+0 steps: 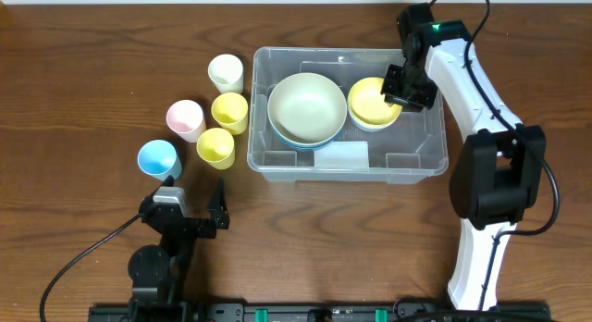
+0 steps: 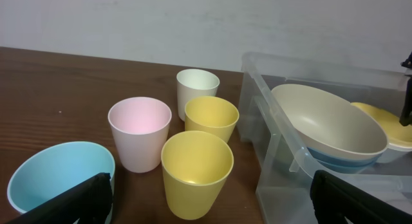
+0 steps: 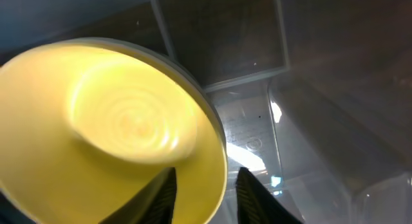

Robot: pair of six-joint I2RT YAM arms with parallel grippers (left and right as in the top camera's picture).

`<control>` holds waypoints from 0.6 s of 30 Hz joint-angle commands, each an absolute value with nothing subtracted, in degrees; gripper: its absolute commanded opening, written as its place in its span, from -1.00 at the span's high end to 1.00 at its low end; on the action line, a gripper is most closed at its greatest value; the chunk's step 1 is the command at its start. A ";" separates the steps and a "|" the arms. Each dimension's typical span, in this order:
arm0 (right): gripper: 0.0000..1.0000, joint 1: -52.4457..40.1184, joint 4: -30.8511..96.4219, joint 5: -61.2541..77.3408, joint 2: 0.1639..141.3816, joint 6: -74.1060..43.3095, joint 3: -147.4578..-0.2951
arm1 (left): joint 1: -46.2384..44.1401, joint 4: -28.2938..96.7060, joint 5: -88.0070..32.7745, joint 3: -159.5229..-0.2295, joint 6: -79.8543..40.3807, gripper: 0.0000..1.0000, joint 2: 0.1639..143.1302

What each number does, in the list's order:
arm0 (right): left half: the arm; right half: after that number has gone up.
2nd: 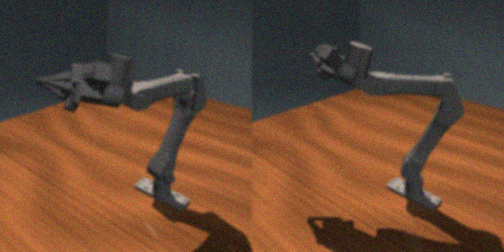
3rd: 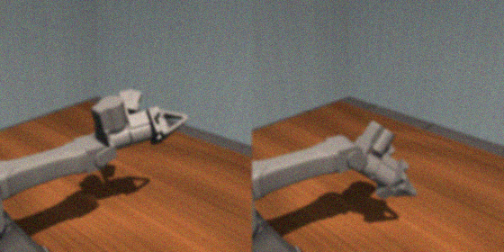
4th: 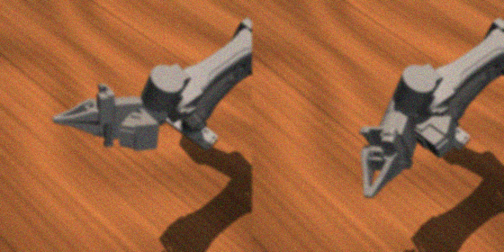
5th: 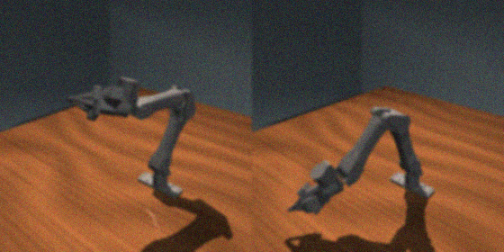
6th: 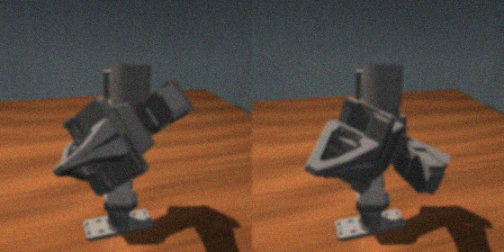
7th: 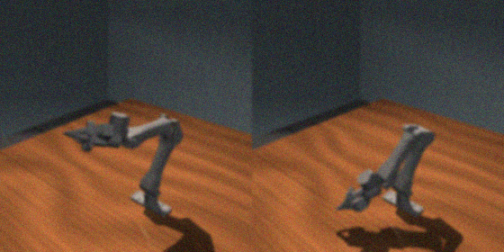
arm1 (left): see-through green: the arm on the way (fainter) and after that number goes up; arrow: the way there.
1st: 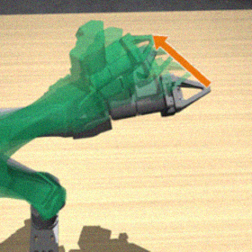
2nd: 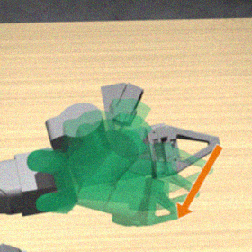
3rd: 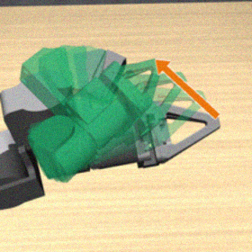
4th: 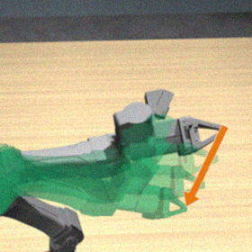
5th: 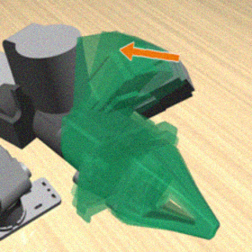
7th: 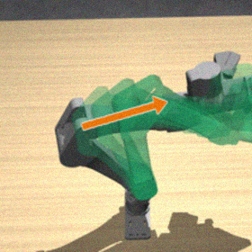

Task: Pack container

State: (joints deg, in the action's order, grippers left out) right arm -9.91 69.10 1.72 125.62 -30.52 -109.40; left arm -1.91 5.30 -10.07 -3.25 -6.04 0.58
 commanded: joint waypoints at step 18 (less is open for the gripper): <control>-0.37 -9.63 72.75 1.48 115.35 -24.36 -123.22 | -1.56 5.85 -9.58 -1.48 -6.33 -0.96 0.23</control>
State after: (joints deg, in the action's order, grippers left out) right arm -9.91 71.64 1.74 123.00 -27.97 -117.64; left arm -1.91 5.30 -10.07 -3.25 -6.04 0.58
